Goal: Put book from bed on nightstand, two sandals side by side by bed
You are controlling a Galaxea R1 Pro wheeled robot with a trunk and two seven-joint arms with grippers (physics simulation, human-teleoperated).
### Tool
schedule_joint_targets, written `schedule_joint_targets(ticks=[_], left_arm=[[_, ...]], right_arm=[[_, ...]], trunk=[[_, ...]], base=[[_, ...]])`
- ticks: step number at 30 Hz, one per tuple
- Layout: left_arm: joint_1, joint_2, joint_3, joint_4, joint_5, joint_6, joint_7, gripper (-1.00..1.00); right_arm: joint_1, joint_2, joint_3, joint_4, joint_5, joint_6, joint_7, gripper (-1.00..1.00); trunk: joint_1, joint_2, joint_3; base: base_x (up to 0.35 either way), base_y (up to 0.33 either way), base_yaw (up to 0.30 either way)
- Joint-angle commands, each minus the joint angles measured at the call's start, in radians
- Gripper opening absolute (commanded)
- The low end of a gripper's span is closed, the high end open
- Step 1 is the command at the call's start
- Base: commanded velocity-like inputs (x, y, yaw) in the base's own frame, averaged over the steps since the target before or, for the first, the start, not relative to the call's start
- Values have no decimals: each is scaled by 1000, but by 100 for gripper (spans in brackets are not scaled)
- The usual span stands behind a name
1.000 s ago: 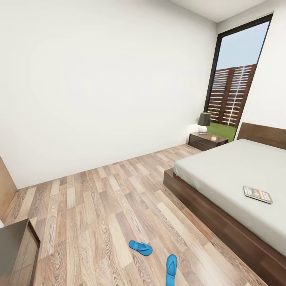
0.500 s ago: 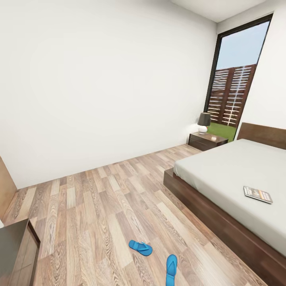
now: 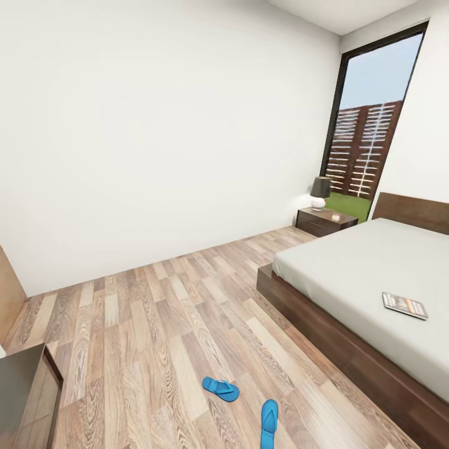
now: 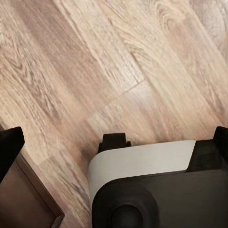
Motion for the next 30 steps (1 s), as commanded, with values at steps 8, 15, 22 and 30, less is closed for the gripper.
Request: schedule_joint_targets(ticks=[8, 15, 22, 30], left_arm=[[-4, 1, -23, -39, -9, -7, 12, 100], [-5, 3, -40, -59, -21, -8, 21, 100], [-5, 3, -46, -64, -24, -10, 24, 100], [-5, 5, -47, -66, -24, -11, 23, 100]], right_arm=[[-1, 1, -3, -1, 2, -4, 2, 100], [-1, 1, 1, 5, 7, -40, 4, 100], [-2, 1, 3, 8, 9, -58, 4, 100], [-2, 1, 2, 11, 8, -63, 4, 100]], trunk=[[0, -1, -1], [0, -1, -1], [0, -1, -1], [0, -1, -1]], base=[[74, 0, 0], [123, 0, 0], [31, 0, 0], [9, 0, 0]])
